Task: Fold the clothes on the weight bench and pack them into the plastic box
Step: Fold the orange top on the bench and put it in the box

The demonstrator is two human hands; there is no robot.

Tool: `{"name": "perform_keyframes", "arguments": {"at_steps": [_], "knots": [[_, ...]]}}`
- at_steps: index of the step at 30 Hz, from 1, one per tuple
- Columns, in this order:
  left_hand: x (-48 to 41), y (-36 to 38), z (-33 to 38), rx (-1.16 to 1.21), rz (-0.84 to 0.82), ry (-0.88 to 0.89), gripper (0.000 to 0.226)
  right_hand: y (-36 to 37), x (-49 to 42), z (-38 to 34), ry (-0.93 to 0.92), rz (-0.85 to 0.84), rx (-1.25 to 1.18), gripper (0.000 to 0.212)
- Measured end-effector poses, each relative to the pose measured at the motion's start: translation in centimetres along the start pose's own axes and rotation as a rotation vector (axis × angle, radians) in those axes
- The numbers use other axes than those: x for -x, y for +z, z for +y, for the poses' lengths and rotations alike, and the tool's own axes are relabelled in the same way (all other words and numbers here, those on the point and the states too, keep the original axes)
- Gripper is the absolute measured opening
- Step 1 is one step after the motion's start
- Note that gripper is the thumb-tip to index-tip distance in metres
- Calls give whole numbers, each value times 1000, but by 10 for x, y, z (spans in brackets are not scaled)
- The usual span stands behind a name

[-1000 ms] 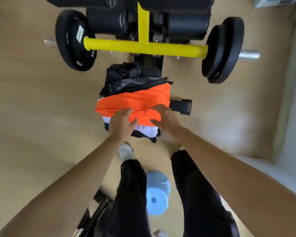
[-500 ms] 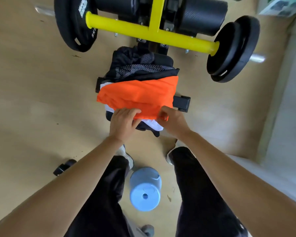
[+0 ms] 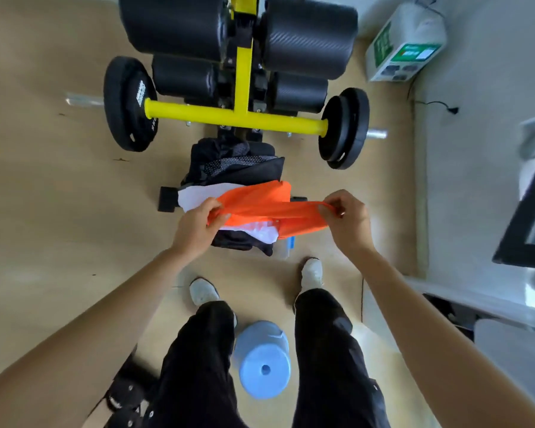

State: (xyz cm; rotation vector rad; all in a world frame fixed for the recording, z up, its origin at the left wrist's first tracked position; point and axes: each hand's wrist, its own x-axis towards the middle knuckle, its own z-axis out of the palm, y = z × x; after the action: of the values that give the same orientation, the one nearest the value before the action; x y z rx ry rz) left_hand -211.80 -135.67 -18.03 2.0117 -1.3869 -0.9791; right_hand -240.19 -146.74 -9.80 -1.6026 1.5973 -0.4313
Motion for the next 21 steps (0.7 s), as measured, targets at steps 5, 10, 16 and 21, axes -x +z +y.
{"name": "perform_keyframes", "arguments": {"at_steps": [5, 10, 16, 21], "knots": [[-8, -18, 103, 274, -41, 57, 13, -42, 1, 5, 70, 31, 36, 23], [-10, -2, 202, 331, -120, 146, 17, -72, -6, -13, -206, -288, -185, 58], [-16, 55, 219, 338, -219, 146, 23, -91, -24, 29, -304, -406, -346, 3], [-28, 127, 147, 146, -391, 127, 15, -85, -46, 115, -211, -309, -330, 21]]}}
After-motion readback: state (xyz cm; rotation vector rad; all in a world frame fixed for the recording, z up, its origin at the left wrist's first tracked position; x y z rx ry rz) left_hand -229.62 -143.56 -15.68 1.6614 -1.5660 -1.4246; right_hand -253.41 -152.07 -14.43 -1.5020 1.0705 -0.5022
